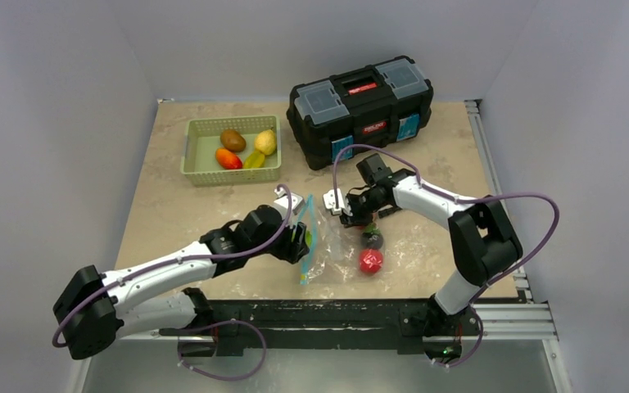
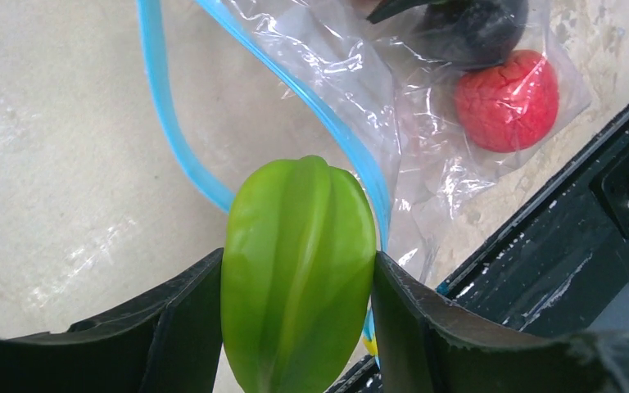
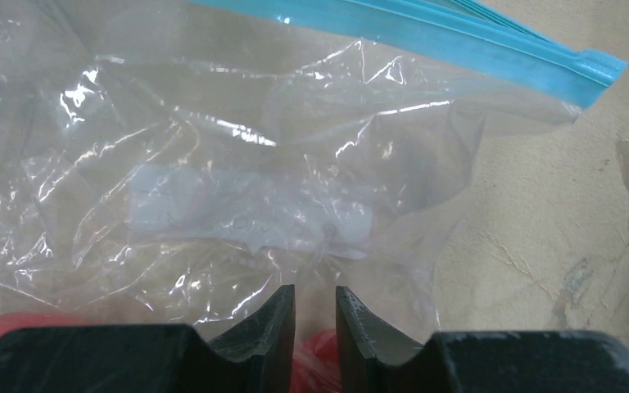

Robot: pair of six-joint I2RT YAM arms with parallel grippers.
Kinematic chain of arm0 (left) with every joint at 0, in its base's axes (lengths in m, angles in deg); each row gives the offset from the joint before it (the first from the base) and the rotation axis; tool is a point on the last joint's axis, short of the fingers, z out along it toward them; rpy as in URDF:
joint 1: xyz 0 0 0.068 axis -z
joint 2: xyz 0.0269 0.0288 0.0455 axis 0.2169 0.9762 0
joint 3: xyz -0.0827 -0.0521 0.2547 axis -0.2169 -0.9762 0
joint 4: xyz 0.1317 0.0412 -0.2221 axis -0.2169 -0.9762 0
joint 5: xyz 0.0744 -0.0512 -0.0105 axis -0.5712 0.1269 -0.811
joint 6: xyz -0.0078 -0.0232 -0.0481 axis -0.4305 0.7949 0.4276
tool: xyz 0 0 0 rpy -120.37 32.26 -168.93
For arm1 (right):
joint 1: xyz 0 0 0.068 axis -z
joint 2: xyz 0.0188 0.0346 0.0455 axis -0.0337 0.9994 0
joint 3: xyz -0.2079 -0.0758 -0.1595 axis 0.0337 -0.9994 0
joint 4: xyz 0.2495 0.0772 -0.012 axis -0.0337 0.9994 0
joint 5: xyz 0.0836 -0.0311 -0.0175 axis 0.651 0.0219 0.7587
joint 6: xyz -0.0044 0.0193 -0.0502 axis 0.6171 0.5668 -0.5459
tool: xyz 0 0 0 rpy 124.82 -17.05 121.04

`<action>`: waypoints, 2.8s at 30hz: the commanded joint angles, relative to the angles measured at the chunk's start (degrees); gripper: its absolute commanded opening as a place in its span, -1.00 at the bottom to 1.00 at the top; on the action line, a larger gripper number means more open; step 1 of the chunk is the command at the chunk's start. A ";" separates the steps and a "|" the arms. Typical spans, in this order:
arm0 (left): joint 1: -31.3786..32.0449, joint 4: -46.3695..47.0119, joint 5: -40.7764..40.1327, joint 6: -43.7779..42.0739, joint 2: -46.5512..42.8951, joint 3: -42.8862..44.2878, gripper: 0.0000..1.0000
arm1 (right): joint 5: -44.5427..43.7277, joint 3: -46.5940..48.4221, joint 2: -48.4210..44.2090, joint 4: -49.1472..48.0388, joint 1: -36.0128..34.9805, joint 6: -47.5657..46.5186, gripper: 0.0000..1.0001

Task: Open the zip-top bag and remove the fake food
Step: Pick up the fake fruit from the zipper food storage bag, then place the fake fruit in the bin.

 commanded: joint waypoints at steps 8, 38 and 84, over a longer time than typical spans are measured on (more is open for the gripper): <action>-8.47 -9.00 0.09 2.36 -10.16 -1.30 -1.00 | 2.28 -0.36 -3.05 -0.39 1.17 0.18 -0.51; -28.14 -10.76 0.74 -0.18 -7.36 12.07 -1.00 | 4.08 -0.10 -3.37 1.06 1.24 -0.97 -0.50; -50.17 -3.71 7.32 -1.78 15.25 26.17 -1.00 | 5.32 0.13 -3.18 1.92 1.17 -1.76 -0.49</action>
